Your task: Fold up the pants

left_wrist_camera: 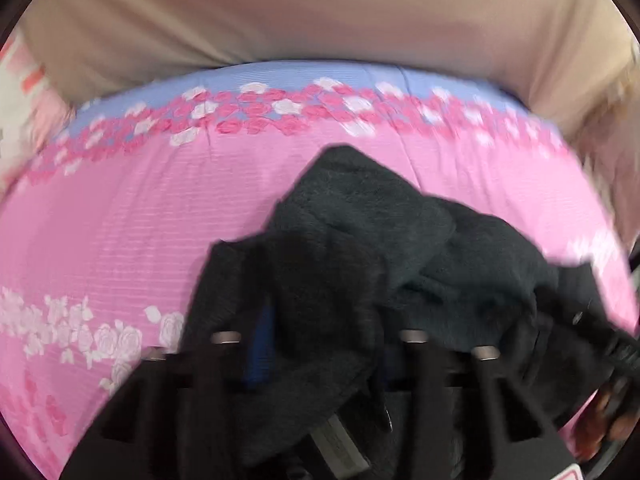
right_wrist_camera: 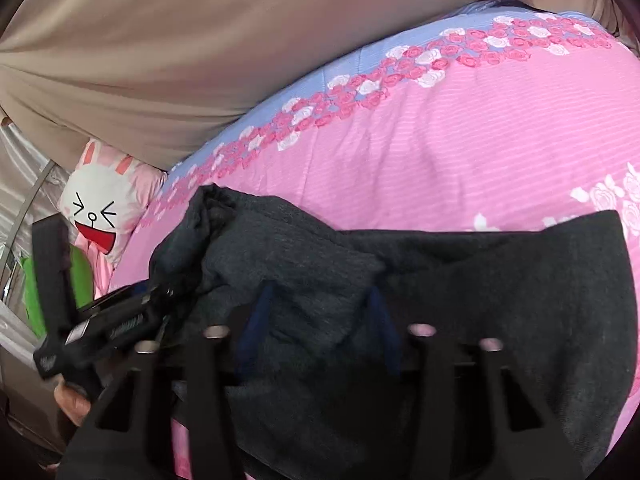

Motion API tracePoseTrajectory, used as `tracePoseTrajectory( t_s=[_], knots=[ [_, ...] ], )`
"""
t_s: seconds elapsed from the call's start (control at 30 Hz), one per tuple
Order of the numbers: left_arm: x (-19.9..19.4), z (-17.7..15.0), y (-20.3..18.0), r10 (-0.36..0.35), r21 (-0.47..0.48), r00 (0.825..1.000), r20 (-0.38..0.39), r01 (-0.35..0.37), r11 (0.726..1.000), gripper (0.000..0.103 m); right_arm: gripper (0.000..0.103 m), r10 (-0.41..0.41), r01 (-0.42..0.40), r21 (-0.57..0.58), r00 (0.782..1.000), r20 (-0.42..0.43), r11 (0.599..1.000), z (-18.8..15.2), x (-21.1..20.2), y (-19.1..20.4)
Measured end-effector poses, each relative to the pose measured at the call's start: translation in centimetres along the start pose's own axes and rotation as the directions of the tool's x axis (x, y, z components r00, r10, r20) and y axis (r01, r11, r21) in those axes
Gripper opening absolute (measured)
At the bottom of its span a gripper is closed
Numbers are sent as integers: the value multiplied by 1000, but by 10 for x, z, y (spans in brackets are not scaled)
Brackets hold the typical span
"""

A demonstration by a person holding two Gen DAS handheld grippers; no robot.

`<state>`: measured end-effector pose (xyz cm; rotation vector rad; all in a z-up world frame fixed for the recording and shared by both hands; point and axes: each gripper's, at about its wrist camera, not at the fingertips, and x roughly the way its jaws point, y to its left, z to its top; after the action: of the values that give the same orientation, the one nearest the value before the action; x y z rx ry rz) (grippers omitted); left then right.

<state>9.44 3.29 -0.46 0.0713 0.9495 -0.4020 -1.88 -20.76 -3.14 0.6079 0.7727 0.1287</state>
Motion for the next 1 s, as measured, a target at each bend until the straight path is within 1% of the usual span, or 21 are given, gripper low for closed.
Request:
tracePoseTrajectory(
  t_s=[0.1, 0.2, 0.23, 0.27, 0.33, 0.37, 0.4, 0.43, 0.5, 0.53, 0.57, 0.6, 0.63, 0.7, 0.77, 0.8, 0.83, 0.87, 0.93, 0.97, 1.0],
  knots=[
    [-29, 15, 55, -95, -173, 993, 74, 107, 979, 10, 9, 79, -79, 0, 996, 40, 997, 8, -17, 23],
    [-68, 8, 133, -207, -353, 962, 177, 258, 899, 10, 9, 232, -229, -78, 972, 31, 970, 20, -27, 81],
    [-77, -3, 162, -212, -411, 957, 199, 278, 868, 10, 9, 291, -288, -108, 957, 8, 951, 22, -24, 105],
    [-82, -12, 177, -187, -439, 961, 204, 261, 860, 10, 9, 338, -337, -128, 941, -16, 933, 23, -19, 125],
    [-85, -41, 211, -130, -507, 973, 190, 211, 835, 10, 9, 462, -477, -172, 878, -124, 862, 15, 8, 188],
    [-81, -52, 221, -140, -533, 975, 171, 211, 820, 11, 9, 497, -526, -183, 848, -183, 830, 7, 22, 210],
    [-76, -66, 232, -157, -564, 976, 148, 214, 798, 12, 12, 532, -587, -188, 802, -272, 788, -9, 42, 238],
    [-71, -80, 241, -168, -596, 977, 129, 212, 774, 12, 14, 533, -628, -193, 757, -379, 754, -32, 66, 268],
    [-66, -109, 253, -181, -641, 979, 89, 196, 742, 15, 21, 468, -656, -237, 704, -535, 717, -78, 91, 306],
    [-67, -123, 263, -170, -676, 982, 84, 181, 714, 16, 24, 471, -650, -287, 729, -496, 704, -91, 86, 314],
    [-72, -140, 274, -187, -701, 974, 124, 220, 678, 16, 24, 460, -662, -316, 721, -519, 680, -96, 83, 318],
    [-78, -148, 280, -197, -711, 971, 133, 232, 664, 17, 23, 460, -659, -333, 728, -509, 674, -95, 77, 317],
    [-85, -152, 284, -185, -708, 974, 134, 225, 670, 20, 24, 443, -605, -379, 784, -434, 700, -87, 64, 307],
    [-98, -154, 286, -110, -700, 984, 138, 175, 692, 34, 24, 370, -491, -440, 866, -335, 752, -73, 49, 288],
    [-116, -152, 284, -17, -687, 985, 172, 132, 714, 45, 24, 220, -307, -518, 950, -223, 798, -62, 38, 266],
    [-120, -150, 283, -16, -676, 980, 196, 147, 722, 58, 25, 172, -258, -553, 964, -202, 792, -66, 36, 262],
    [-121, -145, 282, -38, -664, 976, 213, 173, 727, 61, 27, 101, -195, -599, 977, -188, 777, -72, 38, 257],
    [-120, -142, 283, -50, -660, 975, 218, 186, 728, 61, 31, 59, -165, -625, 981, -187, 763, -79, 42, 256],
    [-125, -138, 286, -58, -662, 964, 258, 220, 717, 61, 47, 34, -161, -669, 980, -199, 725, -98, 50, 267],
    [-129, -136, 287, -57, -663, 960, 275, 232, 712, 61, 48, 27, -163, -693, 979, -202, 702, -103, 54, 273],
    [-133, -135, 288, -63, -665, 956, 287, 246, 706, 61, 54, 23, -165, -747, 980, -196, 645, -118, 58, 291]
  ],
)
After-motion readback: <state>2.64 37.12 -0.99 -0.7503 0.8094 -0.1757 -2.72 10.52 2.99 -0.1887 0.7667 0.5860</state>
